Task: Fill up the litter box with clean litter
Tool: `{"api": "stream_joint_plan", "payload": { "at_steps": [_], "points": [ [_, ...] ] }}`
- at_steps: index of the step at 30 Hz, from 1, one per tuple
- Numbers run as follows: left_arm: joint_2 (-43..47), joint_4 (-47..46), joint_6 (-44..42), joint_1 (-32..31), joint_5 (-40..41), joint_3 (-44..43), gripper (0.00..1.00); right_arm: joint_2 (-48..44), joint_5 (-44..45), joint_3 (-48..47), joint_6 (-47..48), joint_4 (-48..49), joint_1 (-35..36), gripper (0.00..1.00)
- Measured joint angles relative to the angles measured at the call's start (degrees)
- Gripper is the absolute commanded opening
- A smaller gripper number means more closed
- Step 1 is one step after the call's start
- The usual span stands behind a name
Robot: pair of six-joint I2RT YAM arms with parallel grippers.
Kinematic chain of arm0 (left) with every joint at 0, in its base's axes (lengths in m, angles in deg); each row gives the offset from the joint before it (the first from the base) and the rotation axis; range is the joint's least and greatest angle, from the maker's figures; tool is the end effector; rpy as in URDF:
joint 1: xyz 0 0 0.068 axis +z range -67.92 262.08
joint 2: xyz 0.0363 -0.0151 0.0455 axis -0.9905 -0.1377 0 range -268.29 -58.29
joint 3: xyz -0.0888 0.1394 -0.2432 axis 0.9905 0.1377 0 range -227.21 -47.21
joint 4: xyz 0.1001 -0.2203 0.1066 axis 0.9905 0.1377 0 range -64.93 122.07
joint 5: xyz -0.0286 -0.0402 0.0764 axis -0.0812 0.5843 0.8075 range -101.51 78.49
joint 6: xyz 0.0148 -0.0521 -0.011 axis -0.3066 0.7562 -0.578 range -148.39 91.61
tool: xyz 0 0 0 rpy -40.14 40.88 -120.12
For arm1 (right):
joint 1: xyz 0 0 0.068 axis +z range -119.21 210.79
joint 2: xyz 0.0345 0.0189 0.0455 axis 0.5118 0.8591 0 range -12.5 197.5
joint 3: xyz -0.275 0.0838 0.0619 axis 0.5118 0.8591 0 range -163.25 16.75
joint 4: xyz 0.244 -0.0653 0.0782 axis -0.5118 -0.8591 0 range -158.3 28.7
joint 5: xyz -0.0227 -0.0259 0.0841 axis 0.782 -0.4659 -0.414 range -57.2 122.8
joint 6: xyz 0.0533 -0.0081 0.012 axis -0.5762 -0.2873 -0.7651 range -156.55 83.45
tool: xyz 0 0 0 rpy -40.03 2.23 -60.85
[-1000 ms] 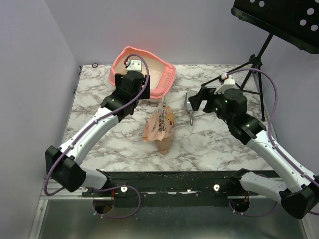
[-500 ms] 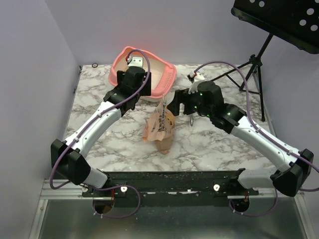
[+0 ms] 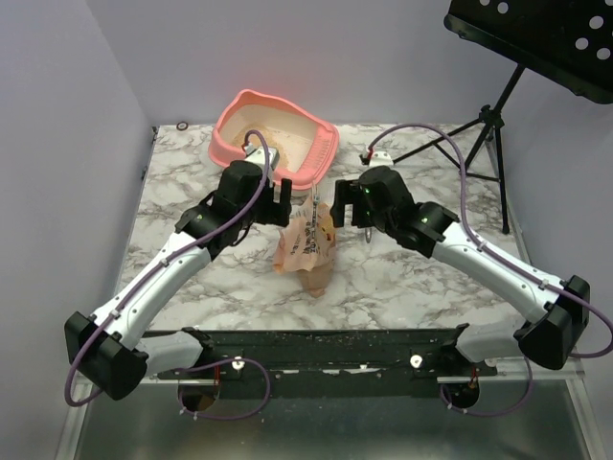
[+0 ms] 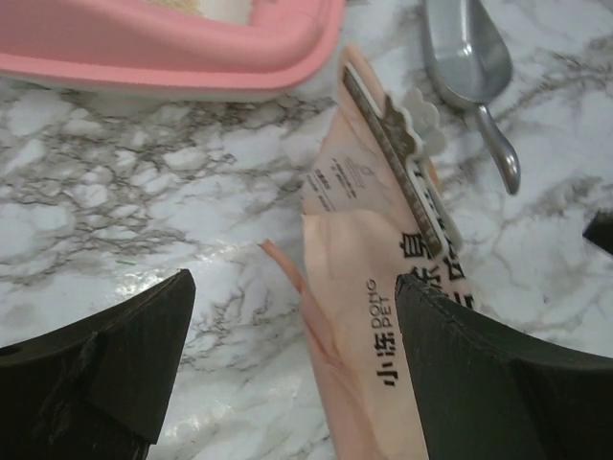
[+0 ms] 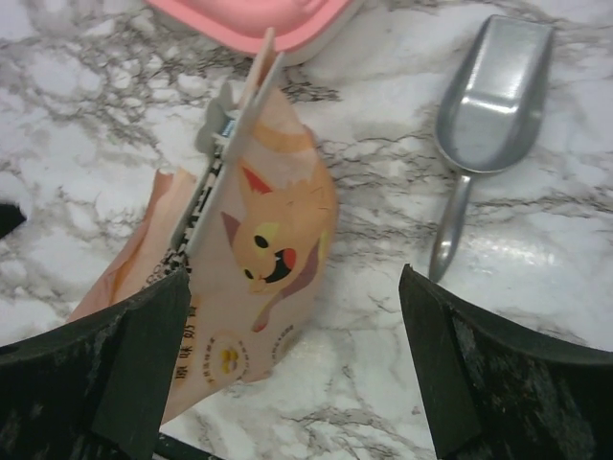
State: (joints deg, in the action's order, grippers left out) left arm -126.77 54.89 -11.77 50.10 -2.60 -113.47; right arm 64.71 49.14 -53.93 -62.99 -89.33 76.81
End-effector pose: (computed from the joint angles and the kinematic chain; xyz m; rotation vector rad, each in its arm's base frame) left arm 0.2233 -0.1325 0.3709 0.1946 2.1321 -0.3356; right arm 0.2164 0.2090 0.3613 -0.2080 2.1671 0.4228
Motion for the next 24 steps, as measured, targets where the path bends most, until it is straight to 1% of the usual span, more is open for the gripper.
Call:
{"api": "stream_joint_plan", "payload": {
  "at_steps": [3, 8, 10, 14, 21, 24],
  "points": [
    [1.16, 0.39, -0.11, -2.03, -5.2, 2.03, 0.93, -1.92, 4.7, 0.2, 0.02, -1.95, -1.01, 0.98],
    [1.09, 0.52, 1.38, -5.38, -10.05, 4.02, 0.93, -6.71, 6.86, 2.34, 0.02, -2.38, -5.77, 0.98],
    [0.2, 0.22, 2.1, -7.15, -10.69, 4.02, 0.93, -7.67, 7.06, 3.28, 0.0, -2.58, -6.95, 0.98],
    [-2.14, 0.11, 3.23, -10.1, -11.02, 4.02, 0.93, -7.78, 6.86, 4.96, -0.11, -2.82, -6.97, 0.98],
    [-5.4, 0.0, 4.37, -12.0, -10.54, 3.56, 0.93, -7.78, 5.84, 6.84, -0.5, -3.02, -6.97, 0.98],
    [-7.28, -0.28, 4.46, -12.76, -9.01, 3.02, 0.87, -7.8, 5.2, 7.23, -0.61, -2.97, -6.97, 0.98]
  ]
}}
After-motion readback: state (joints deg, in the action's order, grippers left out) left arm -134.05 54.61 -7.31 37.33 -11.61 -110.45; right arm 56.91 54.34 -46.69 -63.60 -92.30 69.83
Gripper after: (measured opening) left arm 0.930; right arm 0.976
